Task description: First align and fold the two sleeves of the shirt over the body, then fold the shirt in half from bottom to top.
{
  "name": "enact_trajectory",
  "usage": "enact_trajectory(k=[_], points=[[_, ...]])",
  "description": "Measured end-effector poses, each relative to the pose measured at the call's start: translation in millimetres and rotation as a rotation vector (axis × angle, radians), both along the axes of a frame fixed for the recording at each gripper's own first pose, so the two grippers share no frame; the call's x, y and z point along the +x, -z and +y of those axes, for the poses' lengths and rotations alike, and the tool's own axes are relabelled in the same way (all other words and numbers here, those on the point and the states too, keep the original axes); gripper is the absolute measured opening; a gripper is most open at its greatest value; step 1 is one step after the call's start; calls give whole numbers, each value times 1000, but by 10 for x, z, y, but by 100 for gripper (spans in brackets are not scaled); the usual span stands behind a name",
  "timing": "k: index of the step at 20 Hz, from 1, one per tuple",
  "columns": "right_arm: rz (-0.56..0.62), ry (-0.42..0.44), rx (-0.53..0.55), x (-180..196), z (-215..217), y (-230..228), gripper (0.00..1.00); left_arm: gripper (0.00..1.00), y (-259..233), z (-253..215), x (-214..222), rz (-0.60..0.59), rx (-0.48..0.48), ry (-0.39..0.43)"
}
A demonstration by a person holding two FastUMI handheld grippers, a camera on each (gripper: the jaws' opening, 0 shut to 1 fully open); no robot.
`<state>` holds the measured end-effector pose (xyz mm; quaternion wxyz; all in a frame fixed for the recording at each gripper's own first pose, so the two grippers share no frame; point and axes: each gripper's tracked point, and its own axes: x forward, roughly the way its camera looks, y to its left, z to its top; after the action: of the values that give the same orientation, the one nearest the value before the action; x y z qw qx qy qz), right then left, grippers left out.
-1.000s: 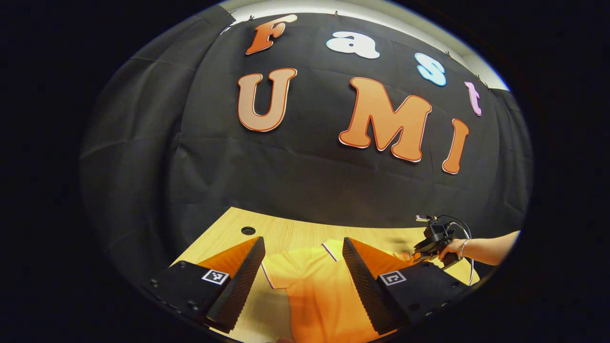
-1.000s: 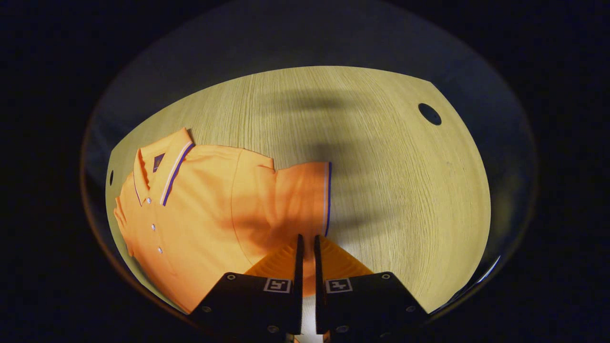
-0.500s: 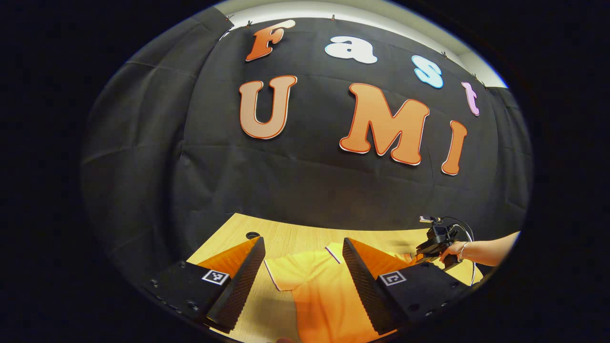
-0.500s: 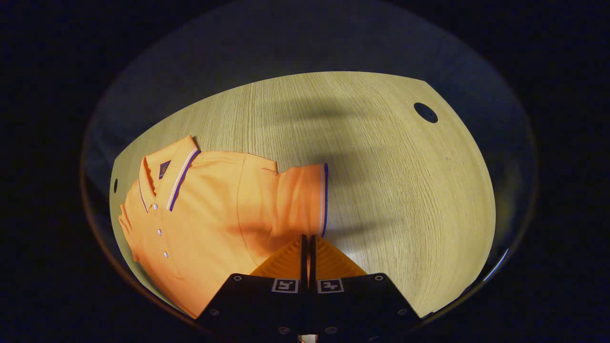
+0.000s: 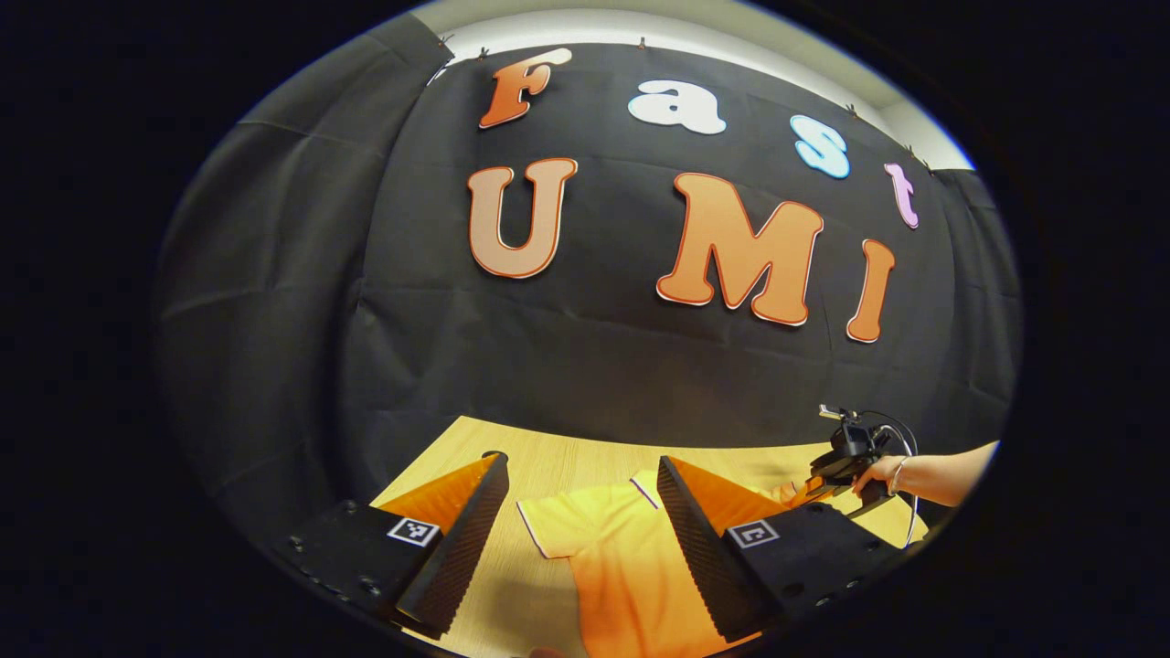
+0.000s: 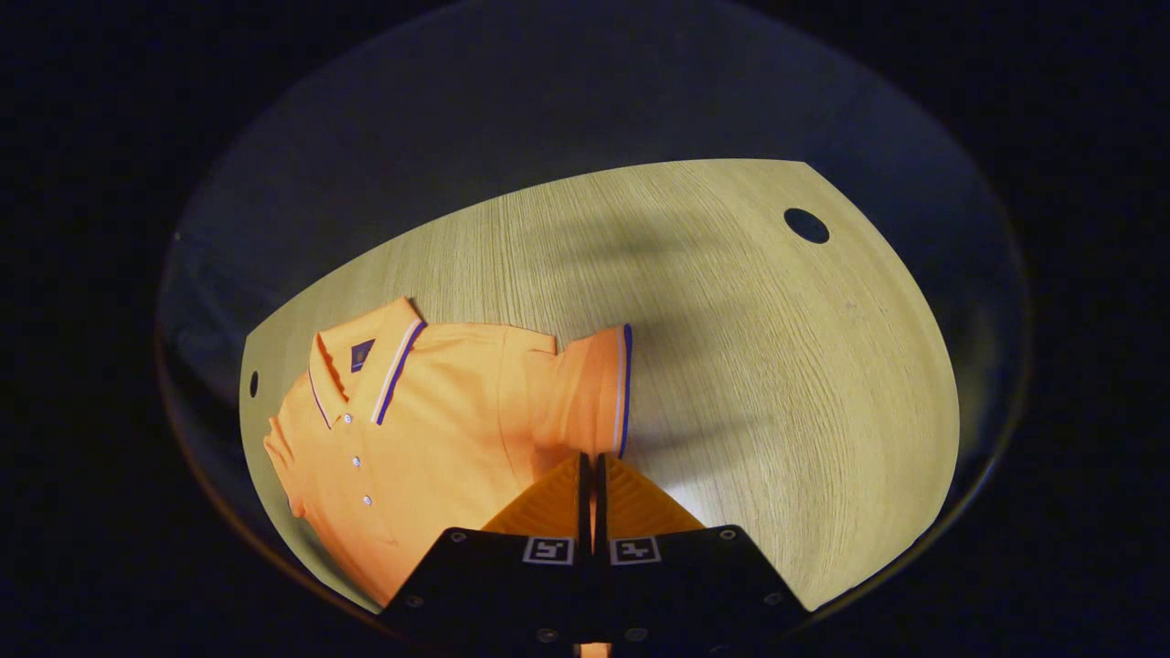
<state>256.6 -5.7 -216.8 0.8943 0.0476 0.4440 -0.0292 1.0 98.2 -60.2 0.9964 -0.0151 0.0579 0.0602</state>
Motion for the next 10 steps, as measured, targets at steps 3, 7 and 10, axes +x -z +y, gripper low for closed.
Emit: enact_trajectory(k=[3,7,10], points=[[-18,-18,14,-52,170,-163,0,98,-1,16,-79,-8,-4,2],[-44,-78,4,-137,559,-358,0,98,-17,47,-146,-15,-13,-1],[-54,-138,25,-192,972,-464,0,98,-36,78,-188,-21,-18,-4]])
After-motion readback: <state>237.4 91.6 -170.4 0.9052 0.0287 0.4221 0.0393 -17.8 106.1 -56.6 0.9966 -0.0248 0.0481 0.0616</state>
